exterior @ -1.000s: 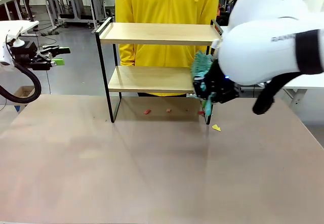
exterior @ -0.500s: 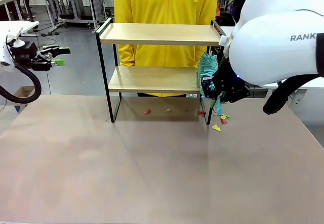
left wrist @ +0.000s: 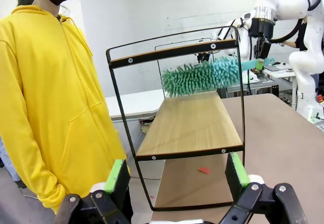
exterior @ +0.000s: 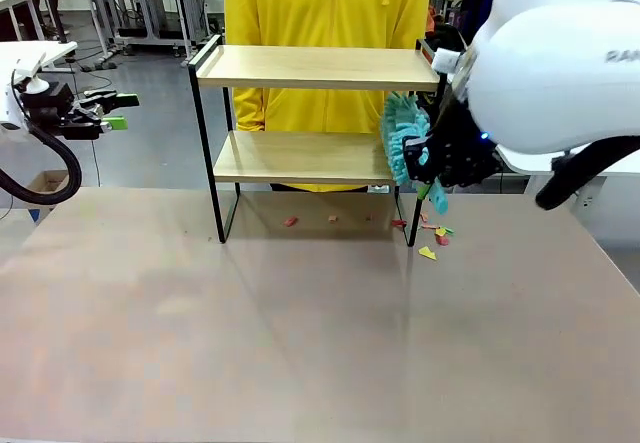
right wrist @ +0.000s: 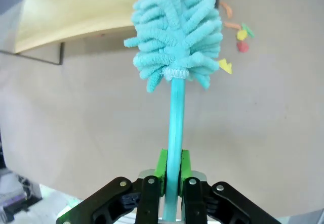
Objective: Clean the shelf.
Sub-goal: Clean the specific section of the Shelf indicated by the human with the Duster.
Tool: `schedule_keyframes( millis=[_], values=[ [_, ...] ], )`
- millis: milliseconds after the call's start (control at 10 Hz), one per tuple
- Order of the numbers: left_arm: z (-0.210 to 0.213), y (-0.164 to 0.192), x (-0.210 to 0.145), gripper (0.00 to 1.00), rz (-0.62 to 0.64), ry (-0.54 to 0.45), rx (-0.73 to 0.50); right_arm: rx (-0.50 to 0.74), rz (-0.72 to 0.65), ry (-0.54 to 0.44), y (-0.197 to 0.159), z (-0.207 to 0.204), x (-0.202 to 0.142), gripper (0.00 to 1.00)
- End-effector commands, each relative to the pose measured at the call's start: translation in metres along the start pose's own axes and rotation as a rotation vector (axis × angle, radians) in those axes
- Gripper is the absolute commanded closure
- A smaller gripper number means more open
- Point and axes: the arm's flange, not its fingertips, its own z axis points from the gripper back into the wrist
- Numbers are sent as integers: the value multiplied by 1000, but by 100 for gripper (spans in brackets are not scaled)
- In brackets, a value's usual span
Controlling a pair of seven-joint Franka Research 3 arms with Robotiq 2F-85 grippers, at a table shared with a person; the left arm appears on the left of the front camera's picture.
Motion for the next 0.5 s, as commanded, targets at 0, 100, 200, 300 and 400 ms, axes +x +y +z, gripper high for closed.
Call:
schedule_keyframes(
  millis=[0, 100, 200, 300, 400],
  values=[
    [0, -1, 4, 0, -4, 0, -3, 139, 187, 37, -25, 21, -11, 87],
    [0, -1, 4, 0, -4, 0, -3, 187, 284, 59, -32, 28, -12, 87],
    [0, -1, 4, 0, -4, 0, -3, 244, 389, 102, -40, 36, -15, 87],
    [0, -1, 4, 0, -4, 0, -3, 282, 471, 146, -49, 43, -16, 87],
    [0, -1, 4, 0, -4, 0, -3, 305, 571, 204, -59, 50, -19, 87]
  ],
)
